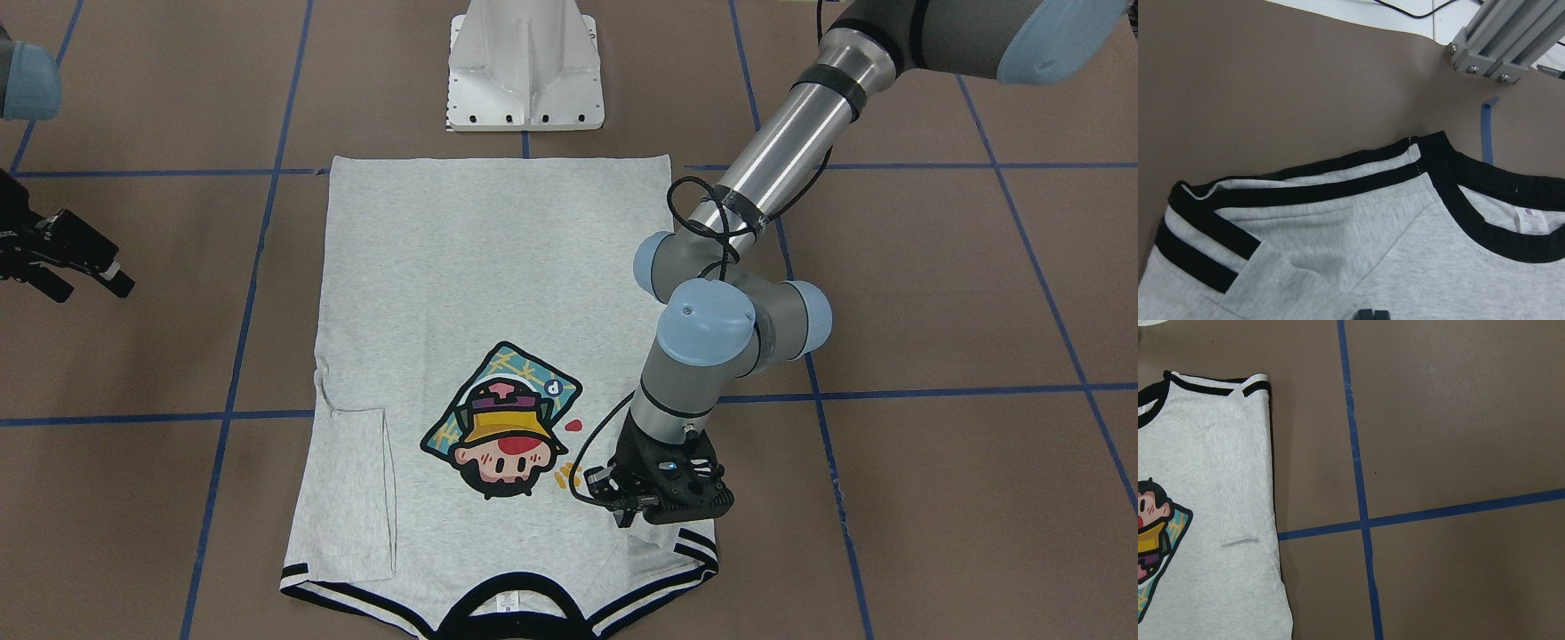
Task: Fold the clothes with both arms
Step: 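Grasp the sleeve nearest the left gripper and fold it toward the shirt center, then move both grippers down to the hem corners nearest the robot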
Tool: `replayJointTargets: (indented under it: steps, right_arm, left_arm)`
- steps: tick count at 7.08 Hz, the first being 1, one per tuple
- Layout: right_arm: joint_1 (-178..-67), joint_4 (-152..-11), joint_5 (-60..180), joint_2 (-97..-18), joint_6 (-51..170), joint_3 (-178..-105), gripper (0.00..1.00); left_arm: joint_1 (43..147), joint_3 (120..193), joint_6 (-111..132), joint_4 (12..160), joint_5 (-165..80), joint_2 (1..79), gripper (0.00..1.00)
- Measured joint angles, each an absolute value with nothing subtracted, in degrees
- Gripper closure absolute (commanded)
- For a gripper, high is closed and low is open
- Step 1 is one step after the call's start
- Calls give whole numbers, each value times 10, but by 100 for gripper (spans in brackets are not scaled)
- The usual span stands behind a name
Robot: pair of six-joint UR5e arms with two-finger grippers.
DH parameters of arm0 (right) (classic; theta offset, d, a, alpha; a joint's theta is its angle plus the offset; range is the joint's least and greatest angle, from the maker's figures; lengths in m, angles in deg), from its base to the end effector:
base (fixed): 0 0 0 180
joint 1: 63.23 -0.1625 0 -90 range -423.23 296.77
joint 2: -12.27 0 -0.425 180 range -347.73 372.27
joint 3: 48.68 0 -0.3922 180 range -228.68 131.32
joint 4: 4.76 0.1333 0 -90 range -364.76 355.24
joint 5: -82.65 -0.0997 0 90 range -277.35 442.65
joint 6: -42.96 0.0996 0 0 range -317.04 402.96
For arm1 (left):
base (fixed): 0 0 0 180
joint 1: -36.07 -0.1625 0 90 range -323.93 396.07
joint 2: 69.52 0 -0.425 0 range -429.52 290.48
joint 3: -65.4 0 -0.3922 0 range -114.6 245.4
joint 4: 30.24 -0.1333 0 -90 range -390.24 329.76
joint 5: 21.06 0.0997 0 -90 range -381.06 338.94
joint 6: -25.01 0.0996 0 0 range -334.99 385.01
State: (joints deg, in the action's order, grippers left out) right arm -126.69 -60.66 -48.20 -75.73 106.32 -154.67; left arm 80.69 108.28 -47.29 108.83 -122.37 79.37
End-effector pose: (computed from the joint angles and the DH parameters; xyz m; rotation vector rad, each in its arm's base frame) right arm -0.1663 -0.4854 0.4337 0.1469 -1.0808 0.2541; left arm 0.5477 -0.7003 0.2626 0.3966 1.0022 -0.3190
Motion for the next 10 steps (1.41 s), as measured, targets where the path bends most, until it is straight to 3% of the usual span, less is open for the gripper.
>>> replayJointTargets:
  steps: [1,2,4,7,10]
  right_arm:
    - [-1267,-607,-481,-757,1063,-1546,0]
    - [-1266,-607,-480,-756,1063,-1546,0]
    - [-1260,-610,-479,-747,1077,-1545,0]
    - [-1156,-616,-409,-737,1238,-1569,0]
    - [-973,-741,-240,-738,1401,-1667,0]
  left_arm:
    - [807,1081,-473,1095,-1221,794,36]
    - [807,1081,-473,1101,-1220,794,25]
    - [810,1116,-483,1107,-1224,774,26]
    - [805,1357,-522,1058,-1291,629,24]
    - [779,1618,-565,931,-1381,517,16]
